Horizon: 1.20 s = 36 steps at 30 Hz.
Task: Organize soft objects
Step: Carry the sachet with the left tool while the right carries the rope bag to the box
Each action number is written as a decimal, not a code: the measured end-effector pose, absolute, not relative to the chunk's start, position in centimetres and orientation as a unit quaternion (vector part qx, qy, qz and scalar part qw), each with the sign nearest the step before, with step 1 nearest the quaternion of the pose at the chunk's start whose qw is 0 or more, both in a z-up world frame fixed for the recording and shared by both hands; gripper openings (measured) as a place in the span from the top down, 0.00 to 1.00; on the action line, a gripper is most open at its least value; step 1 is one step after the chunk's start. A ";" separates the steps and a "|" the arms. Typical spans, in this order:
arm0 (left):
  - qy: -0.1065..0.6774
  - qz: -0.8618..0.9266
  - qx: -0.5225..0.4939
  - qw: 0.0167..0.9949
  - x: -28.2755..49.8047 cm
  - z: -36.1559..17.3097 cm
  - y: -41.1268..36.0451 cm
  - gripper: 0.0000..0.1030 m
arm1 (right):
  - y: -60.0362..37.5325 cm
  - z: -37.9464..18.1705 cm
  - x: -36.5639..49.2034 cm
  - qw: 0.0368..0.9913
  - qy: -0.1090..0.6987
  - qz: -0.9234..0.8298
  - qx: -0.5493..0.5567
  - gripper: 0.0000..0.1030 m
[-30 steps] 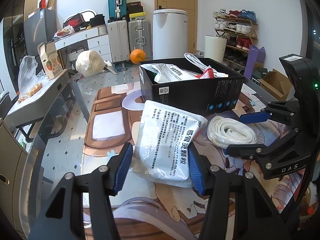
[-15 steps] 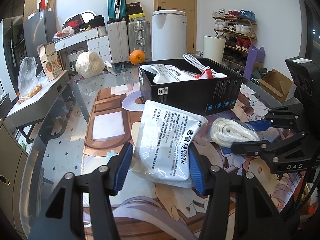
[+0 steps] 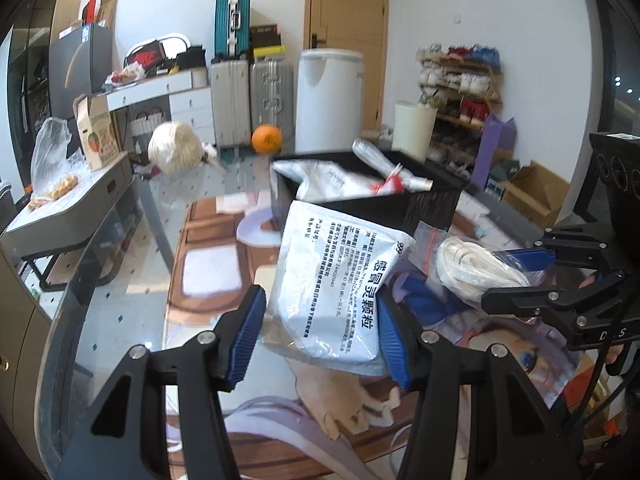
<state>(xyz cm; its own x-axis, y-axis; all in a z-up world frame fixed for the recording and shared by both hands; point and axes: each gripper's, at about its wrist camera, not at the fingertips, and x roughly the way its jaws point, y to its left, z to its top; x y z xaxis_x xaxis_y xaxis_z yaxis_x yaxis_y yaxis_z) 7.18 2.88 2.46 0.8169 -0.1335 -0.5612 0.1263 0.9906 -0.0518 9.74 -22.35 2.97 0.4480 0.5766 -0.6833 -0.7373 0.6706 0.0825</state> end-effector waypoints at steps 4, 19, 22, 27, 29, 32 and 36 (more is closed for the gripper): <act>0.278 -0.069 -0.007 0.958 7.2 3.7 2.8 0.47 | -22.9 4.7 9.5 0.860 0.323 0.380 -0.111 0.60; 0.244 -0.043 0.004 0.969 10.5 6.4 3.6 0.47 | -24.5 8.6 13.5 0.906 0.266 0.320 -0.082 0.60; 0.244 -0.037 0.000 0.969 11.4 6.5 3.9 0.47 | -24.7 8.9 14.1 0.908 0.264 0.315 -0.085 0.60; 0.248 -0.036 -0.005 0.968 13.0 6.6 4.0 0.47 | -24.7 9.0 15.3 0.909 0.263 0.311 -0.088 0.60; 0.246 -0.039 -0.007 0.968 13.5 6.8 3.9 0.47 | -24.6 9.0 15.4 0.909 0.262 0.312 -0.089 0.60; 0.246 -0.044 -0.004 0.968 14.4 6.8 3.6 0.47 | -24.5 8.9 16.2 0.908 0.264 0.313 -0.091 0.60; 0.249 -0.049 -0.004 0.967 15.4 6.7 3.3 0.47 | -24.0 8.7 17.5 0.904 0.270 0.318 -0.095 0.60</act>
